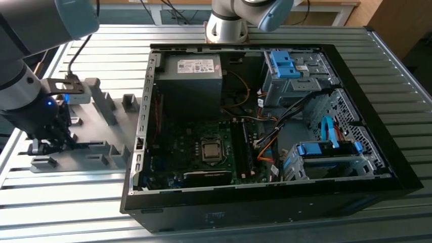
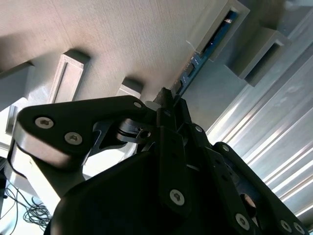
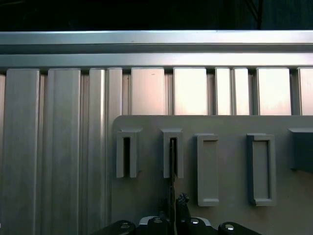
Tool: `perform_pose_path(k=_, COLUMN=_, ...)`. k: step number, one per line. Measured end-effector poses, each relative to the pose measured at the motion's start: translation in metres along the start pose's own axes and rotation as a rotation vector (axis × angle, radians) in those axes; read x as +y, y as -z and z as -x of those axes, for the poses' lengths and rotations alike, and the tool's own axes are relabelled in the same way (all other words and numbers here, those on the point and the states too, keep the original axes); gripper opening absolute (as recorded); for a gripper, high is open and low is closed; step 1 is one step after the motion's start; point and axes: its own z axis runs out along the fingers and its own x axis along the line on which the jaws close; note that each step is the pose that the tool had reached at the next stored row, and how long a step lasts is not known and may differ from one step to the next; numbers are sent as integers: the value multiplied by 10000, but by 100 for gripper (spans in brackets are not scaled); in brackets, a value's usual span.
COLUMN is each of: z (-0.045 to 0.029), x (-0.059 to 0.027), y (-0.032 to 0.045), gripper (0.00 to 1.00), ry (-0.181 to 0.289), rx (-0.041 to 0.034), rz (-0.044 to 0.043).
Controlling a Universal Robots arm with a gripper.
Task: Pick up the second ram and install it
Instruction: 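Pick up the second ram and move it above second insertion slot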
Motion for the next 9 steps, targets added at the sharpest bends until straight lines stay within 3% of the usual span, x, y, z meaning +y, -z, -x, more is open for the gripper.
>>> perform_pose_path(k=9, z=0, x=-12, y=-23, gripper=21, ry=0, rx=2, rz=0)
